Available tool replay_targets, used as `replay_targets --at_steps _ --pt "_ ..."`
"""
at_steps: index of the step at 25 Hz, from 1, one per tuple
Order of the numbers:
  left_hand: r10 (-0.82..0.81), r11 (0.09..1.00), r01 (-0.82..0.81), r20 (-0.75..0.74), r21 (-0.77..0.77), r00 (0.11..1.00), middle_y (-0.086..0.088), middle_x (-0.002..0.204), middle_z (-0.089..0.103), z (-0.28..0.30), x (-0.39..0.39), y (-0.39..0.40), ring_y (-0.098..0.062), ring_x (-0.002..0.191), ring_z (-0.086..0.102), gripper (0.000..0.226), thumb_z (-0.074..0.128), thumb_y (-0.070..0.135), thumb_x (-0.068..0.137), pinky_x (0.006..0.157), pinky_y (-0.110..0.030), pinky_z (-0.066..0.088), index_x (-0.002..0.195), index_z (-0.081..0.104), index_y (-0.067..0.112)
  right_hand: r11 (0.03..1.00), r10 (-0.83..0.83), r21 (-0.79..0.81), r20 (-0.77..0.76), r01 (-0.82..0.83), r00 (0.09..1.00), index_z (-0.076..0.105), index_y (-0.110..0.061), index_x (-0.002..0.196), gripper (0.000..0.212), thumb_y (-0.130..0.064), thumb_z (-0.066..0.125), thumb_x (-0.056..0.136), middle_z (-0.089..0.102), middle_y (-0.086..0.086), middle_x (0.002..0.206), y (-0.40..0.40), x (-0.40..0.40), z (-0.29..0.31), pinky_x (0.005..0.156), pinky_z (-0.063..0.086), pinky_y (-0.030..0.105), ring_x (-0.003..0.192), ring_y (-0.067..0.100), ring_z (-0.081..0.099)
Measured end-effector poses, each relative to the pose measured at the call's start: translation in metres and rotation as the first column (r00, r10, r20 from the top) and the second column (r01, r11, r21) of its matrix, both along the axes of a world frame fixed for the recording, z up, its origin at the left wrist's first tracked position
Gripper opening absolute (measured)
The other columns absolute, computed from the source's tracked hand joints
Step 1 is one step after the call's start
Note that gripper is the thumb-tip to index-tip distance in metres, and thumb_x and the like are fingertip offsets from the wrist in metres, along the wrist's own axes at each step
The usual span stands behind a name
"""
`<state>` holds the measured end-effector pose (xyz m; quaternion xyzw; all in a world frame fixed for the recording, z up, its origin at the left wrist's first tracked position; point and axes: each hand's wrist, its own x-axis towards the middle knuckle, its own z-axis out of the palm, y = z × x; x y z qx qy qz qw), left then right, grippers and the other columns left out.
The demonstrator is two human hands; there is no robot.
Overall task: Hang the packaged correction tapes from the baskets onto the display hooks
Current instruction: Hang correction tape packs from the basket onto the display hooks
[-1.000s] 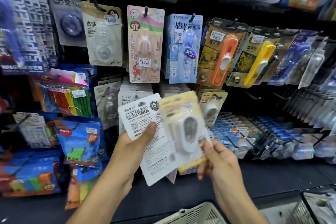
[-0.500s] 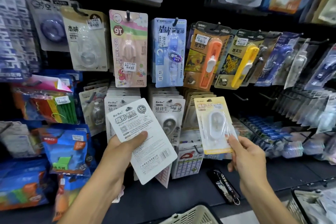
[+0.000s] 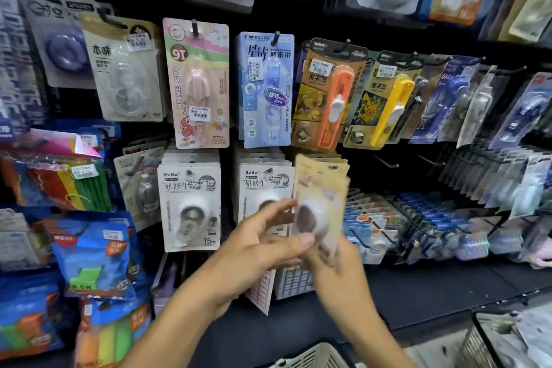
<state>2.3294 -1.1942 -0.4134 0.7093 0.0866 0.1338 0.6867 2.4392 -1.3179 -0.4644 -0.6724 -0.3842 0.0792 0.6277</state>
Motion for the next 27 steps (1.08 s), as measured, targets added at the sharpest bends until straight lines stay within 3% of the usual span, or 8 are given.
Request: replay_targets --at_steps 2,3,5,6,13,18,24,27 --pt "0.051 0.98 -0.048 -0.012 0.191 0.999 0.021 0.131 0.066 -0.005 -0.001 0.003 0.0 0.122 0.062 0.063 0.081 0.047 0.076 0.103 -0.025 0.051 0.135 0.058 0.043 0.988 -0.102 0.093 -0.201 0.123 0.974 0.07 -0.031 0.109 0.024 -0.016 0.075 0.091 0.079 0.001 0.102 -0.007 0.02 0.005 0.074 0.064 0.042 0.093 0.025 0.076" --pt "0.198 0.895 -0.182 0.002 0.407 0.98 0.021 0.138 0.06 -0.008 -0.001 0.007 0.002 0.129 0.054 0.06 0.079 0.045 0.081 0.112 -0.022 0.041 0.137 0.057 0.042 0.984 -0.127 0.091 -0.255 0.155 0.958 0.069 -0.035 0.107 0.03 -0.012 0.075 0.089 0.078 0.001 0.103 -0.015 0.03 0.006 0.065 0.063 0.037 0.09 0.025 0.076" --pt "0.447 0.558 -0.365 0.1 0.745 0.889 0.019 0.152 0.044 -0.007 -0.001 0.011 -0.001 0.139 0.037 0.056 0.068 0.043 0.091 0.116 -0.021 0.025 0.144 0.049 0.038 0.987 -0.14 0.035 -0.304 0.158 0.942 0.067 -0.042 0.113 0.039 -0.011 0.073 0.09 0.077 0.0 0.108 -0.029 0.048 0.006 0.053 0.057 0.03 0.088 0.024 0.076" --pt "0.505 0.465 -0.401 0.135 0.789 0.852 0.017 0.157 0.038 -0.006 -0.001 0.014 -0.005 0.143 0.031 0.057 0.062 0.043 0.094 0.118 -0.026 0.022 0.147 0.046 0.037 0.99 -0.126 0.013 -0.337 0.138 0.933 0.065 -0.042 0.119 0.041 -0.012 0.071 0.092 0.076 0.001 0.111 -0.033 0.056 0.006 0.05 0.054 0.03 0.087 0.024 0.075" --pt "0.7 0.252 -0.323 0.059 0.912 0.712 0.005 0.171 -0.006 -0.021 -0.009 0.059 -0.022 0.158 -0.007 0.075 0.057 0.049 0.094 0.127 -0.049 0.01 0.159 0.022 0.034 0.999 0.048 0.023 -0.48 -0.043 0.876 0.068 -0.042 0.125 0.049 -0.022 0.071 0.081 0.076 0.002 0.108 -0.045 0.088 0.017 0.043 0.044 0.028 0.069 0.018 0.067" --pt "0.655 0.293 -0.278 0.02 0.915 0.755 0.012 0.166 -0.026 -0.038 -0.007 0.074 -0.015 0.155 -0.021 0.08 0.059 0.045 0.093 0.124 -0.047 0.021 0.161 0.017 0.034 0.99 -0.137 -0.082 -0.432 0.112 0.892 0.068 -0.046 0.119 0.043 -0.022 0.076 0.083 0.079 0.004 0.093 -0.029 0.096 0.016 0.04 0.048 0.028 0.054 0.025 0.066" --pt "0.641 0.193 -0.177 0.012 0.965 0.767 0.011 0.157 -0.042 -0.053 -0.009 0.08 -0.019 0.149 -0.037 0.089 0.058 0.043 0.093 0.126 -0.048 0.017 0.163 0.004 0.032 0.951 -0.271 -0.264 -0.455 0.162 0.848 0.051 -0.034 0.144 0.06 -0.026 0.075 0.09 0.072 0.006 0.119 0.007 0.113 0.017 0.063 0.062 0.04 0.081 0.028 0.076" --pt "0.649 0.166 -0.161 0.015 0.973 0.761 0.009 0.157 -0.045 -0.059 -0.01 0.079 -0.02 0.146 -0.042 0.092 0.058 0.043 0.093 0.128 -0.048 0.01 0.162 -0.001 0.031 0.801 -0.445 -0.444 0.009 0.402 0.896 0.028 -0.025 0.156 0.078 -0.039 0.071 0.092 0.043 0.005 0.155 0.001 0.097 -0.001 0.107 0.046 0.05 0.137 0.028 0.048"
